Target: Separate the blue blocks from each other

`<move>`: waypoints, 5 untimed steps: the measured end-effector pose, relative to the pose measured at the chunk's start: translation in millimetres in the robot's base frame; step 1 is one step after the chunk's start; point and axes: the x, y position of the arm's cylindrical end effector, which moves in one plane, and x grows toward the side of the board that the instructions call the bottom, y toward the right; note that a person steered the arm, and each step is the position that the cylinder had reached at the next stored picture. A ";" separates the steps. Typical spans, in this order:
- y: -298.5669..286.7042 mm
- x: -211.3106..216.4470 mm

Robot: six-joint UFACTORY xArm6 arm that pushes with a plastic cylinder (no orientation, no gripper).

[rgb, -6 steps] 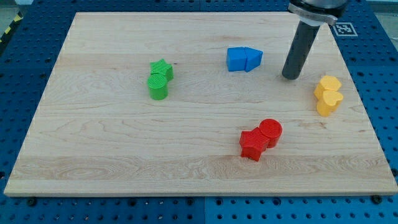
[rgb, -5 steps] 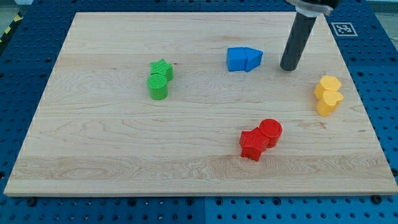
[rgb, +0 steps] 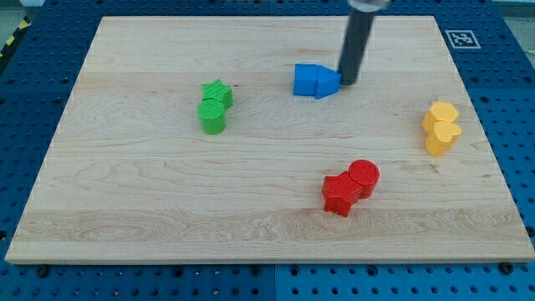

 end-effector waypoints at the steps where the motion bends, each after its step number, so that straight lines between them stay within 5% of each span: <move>1: -40.9 0.0; 5: -52.9 9.9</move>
